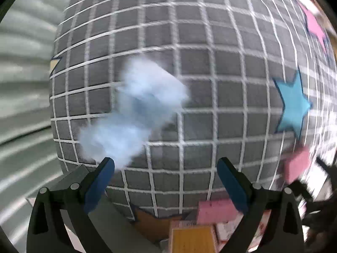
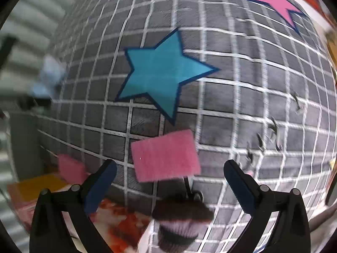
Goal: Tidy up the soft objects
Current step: 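Grasp the fluffy light-blue item with the left tool while the right tool grasps a pink foam block, then lift the fluffy blue item and pink foam block off the bed with both tools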
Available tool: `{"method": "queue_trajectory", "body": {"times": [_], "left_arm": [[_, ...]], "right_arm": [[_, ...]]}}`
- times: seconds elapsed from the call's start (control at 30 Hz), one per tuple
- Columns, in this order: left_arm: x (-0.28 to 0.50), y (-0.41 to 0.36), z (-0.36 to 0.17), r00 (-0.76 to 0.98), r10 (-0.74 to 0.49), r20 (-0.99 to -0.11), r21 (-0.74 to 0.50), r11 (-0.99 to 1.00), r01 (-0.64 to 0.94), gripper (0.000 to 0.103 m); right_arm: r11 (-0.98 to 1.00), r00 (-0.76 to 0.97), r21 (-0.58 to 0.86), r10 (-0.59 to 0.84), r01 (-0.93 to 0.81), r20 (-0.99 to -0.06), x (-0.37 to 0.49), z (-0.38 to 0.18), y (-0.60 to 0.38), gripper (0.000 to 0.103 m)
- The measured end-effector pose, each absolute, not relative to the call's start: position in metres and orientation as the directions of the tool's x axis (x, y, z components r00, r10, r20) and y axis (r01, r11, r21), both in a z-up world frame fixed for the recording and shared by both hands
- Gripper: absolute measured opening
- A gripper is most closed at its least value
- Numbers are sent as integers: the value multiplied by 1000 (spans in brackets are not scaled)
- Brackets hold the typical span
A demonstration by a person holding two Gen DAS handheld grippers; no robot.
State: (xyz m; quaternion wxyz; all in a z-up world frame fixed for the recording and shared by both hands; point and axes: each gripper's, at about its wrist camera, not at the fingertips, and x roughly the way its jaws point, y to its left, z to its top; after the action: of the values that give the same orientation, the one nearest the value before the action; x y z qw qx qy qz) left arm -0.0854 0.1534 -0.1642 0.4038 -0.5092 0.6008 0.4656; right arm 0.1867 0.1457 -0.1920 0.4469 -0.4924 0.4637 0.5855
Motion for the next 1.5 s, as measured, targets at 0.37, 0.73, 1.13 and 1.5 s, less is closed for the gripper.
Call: {"method": "queue_trajectory", "body": {"times": [0.37, 0.73, 1.13, 1.5], "left_arm": [[-159, 157, -205, -122, -232, -965, 133, -34, -990, 99], [-171, 190, -262, -64, -242, -968, 77, -43, -996, 103], [-163, 159, -274, -84, -217, -972, 61, 108, -992, 33], [-113, 143, -219, 21, -14, -1000, -23, 203, -979, 21]], "right_arm": [[-265, 37, -56, 76, -963, -996, 146, -230, 152, 103], [-257, 31, -52, 86, -965, -996, 141, -231, 149, 103], [-192, -9, -14, 119, -981, -993, 171, -190, 129, 71], [-105, -111, 95, 161, -990, -981, 195, -131, 114, 71]]}}
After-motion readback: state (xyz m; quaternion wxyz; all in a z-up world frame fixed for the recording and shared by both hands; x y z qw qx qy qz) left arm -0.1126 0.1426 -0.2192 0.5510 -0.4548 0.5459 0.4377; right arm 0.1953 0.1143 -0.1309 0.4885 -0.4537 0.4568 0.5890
